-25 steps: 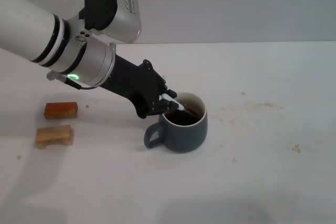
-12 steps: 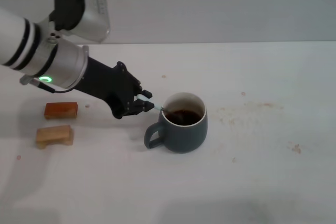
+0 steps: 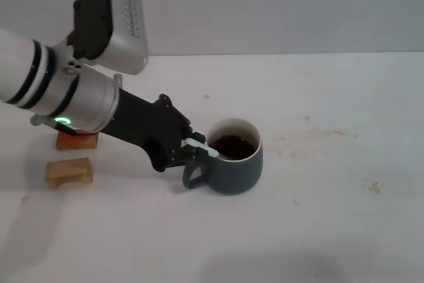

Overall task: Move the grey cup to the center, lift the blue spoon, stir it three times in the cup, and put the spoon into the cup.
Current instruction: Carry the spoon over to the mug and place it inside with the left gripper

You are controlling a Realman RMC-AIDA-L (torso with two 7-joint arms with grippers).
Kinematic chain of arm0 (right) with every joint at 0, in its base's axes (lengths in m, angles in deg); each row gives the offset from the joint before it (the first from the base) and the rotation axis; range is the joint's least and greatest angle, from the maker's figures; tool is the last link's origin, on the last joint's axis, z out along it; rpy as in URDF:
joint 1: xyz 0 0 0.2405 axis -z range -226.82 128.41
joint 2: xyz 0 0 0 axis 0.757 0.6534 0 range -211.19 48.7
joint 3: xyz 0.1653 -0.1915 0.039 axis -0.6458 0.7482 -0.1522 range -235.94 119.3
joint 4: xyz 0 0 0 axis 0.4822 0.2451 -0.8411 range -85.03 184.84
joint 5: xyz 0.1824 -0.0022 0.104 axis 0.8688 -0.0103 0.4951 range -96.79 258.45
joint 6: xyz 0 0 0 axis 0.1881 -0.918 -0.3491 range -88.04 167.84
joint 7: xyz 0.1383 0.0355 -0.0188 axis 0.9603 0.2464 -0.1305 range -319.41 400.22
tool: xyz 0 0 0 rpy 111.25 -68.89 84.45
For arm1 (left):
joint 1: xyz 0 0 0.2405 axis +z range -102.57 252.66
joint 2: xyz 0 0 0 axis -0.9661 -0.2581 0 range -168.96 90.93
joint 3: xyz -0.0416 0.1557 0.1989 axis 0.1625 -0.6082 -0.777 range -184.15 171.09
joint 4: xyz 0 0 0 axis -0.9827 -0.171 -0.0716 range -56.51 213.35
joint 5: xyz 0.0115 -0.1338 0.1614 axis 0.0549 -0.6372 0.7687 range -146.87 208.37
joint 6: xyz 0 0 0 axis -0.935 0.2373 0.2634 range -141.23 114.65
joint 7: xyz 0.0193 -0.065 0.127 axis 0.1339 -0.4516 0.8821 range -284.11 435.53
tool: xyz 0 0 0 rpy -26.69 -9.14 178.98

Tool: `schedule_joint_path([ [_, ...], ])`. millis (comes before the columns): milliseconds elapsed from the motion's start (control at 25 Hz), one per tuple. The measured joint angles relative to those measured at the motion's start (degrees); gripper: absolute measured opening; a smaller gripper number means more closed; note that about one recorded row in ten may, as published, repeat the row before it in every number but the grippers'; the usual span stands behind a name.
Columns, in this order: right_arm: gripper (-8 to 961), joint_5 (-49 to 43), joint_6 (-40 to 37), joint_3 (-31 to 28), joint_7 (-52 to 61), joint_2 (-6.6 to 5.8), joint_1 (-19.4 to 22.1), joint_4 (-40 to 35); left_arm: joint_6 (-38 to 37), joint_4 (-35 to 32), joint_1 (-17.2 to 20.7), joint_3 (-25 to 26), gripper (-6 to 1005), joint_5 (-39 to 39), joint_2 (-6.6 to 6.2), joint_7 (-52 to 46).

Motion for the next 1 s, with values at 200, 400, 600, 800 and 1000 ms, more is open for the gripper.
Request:
schedule_joint_path([
  [200,12,-0.1,0.0,0.3,0.0,0.0,0.3,-0.1,-2.8,-1.5,-1.2,-2.7,179,-0.9,0.09,-0.2],
  [400,11,-0.2,-1.2,1.0,0.0,0.0,0.4,-0.2,-6.2,-5.8,-3.9,-3.4,178,-1.0,0.15,0.6],
  [600,11,-0.2,-1.4,1.3,-0.1,0.0,0.6,-0.3,-8.2,-8.8,-5.4,-2.4,178,-0.9,-0.16,2.0],
  [800,11,-0.2,-1.5,1.3,-0.4,0.0,0.6,0.0,-7.5,-9.0,-5.3,1.9,177,0.5,-0.59,2.6],
  [1000,11,0.2,-1.5,1.2,-1.5,0.0,0.3,0.1,-4.6,-7.9,-3.5,4.9,179,0.9,-0.69,2.7],
])
